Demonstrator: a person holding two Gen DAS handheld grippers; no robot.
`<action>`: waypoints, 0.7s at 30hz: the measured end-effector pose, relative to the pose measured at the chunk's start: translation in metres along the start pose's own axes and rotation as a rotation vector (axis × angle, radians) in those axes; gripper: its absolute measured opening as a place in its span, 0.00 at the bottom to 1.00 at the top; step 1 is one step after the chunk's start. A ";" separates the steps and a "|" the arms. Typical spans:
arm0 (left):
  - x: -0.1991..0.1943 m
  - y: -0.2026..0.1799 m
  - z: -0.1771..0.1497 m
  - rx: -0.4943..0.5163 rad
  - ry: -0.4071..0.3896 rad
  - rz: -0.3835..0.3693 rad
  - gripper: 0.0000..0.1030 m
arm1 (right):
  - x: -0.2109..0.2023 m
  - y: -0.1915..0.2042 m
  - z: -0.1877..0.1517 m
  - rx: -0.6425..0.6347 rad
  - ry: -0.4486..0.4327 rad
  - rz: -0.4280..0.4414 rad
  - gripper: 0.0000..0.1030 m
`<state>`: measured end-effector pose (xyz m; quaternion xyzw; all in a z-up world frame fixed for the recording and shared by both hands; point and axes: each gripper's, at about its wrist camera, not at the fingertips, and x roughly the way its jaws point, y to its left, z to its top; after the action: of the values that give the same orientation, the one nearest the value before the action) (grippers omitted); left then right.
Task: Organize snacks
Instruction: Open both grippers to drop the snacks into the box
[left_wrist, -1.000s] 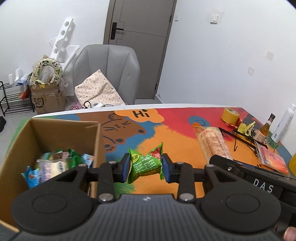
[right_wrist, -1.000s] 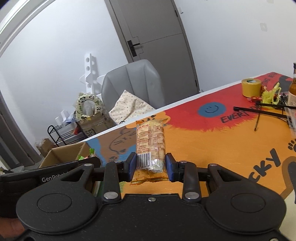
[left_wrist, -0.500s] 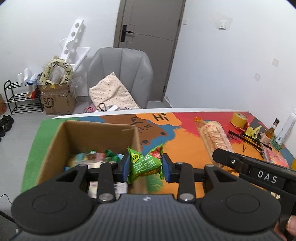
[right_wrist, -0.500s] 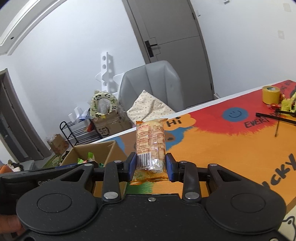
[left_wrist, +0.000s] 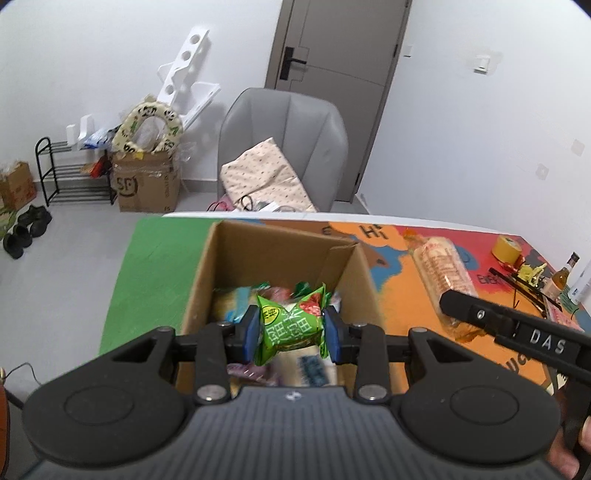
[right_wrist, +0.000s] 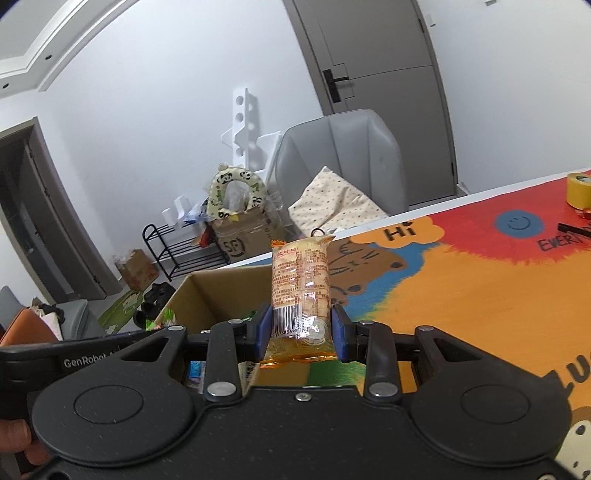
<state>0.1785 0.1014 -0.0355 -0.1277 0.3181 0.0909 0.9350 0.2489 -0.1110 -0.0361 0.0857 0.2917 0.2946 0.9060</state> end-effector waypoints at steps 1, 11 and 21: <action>0.000 0.003 -0.001 -0.004 0.005 -0.001 0.34 | 0.001 0.003 -0.001 -0.002 0.001 0.002 0.31; -0.006 0.020 -0.013 0.000 0.016 -0.012 0.44 | 0.011 0.028 -0.006 -0.014 0.021 0.010 0.31; -0.015 0.027 -0.017 -0.017 -0.010 -0.013 0.75 | 0.000 0.018 -0.007 0.039 0.013 0.016 0.45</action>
<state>0.1499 0.1208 -0.0440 -0.1374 0.3119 0.0879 0.9360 0.2362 -0.0967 -0.0353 0.1039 0.3025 0.2964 0.8999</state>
